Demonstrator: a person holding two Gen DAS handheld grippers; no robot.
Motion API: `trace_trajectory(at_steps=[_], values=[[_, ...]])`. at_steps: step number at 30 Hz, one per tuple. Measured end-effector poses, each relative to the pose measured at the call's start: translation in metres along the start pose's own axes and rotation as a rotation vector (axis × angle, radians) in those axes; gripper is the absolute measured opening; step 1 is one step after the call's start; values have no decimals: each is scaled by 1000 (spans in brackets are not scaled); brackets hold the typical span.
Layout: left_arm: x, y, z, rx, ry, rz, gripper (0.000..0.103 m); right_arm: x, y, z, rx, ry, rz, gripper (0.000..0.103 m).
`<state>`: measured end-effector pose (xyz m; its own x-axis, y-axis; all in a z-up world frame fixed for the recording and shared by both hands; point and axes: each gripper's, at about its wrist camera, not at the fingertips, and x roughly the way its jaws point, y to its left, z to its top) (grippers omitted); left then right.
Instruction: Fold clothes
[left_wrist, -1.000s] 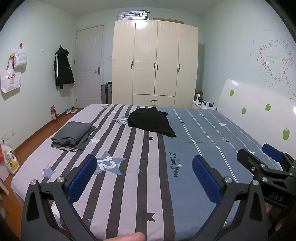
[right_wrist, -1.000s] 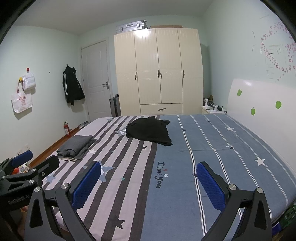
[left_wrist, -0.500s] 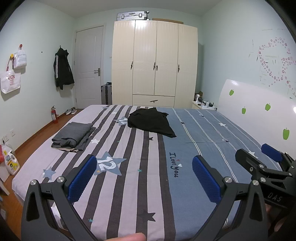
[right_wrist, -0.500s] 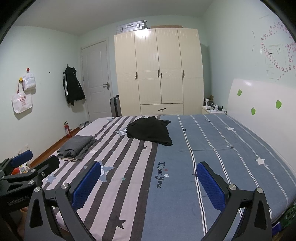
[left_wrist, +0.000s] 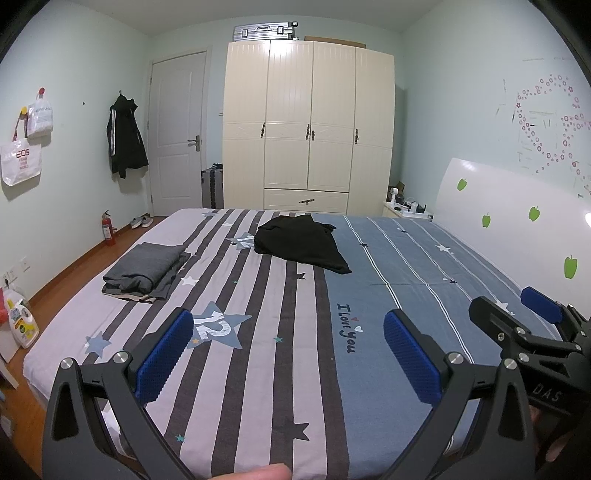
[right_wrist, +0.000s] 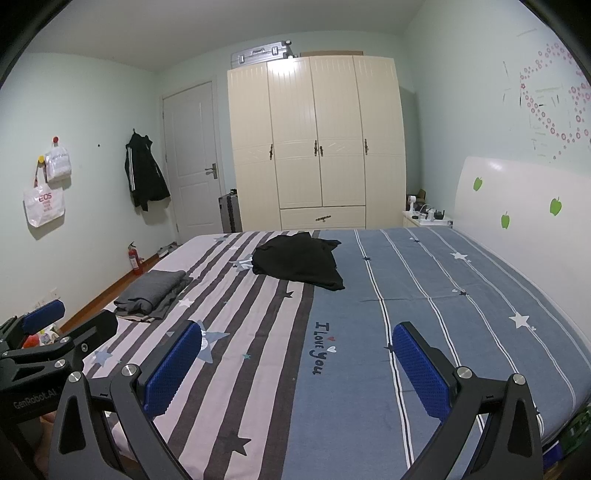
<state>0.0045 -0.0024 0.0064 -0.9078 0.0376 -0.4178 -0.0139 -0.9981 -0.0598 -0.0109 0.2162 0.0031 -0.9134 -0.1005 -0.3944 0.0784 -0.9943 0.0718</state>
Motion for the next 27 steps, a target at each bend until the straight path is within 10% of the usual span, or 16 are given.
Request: trace_trajectory(at_steps=[27], values=[[-2,-6,4,6,-11,3,102,-2,1,5,-6,-9,1,102]])
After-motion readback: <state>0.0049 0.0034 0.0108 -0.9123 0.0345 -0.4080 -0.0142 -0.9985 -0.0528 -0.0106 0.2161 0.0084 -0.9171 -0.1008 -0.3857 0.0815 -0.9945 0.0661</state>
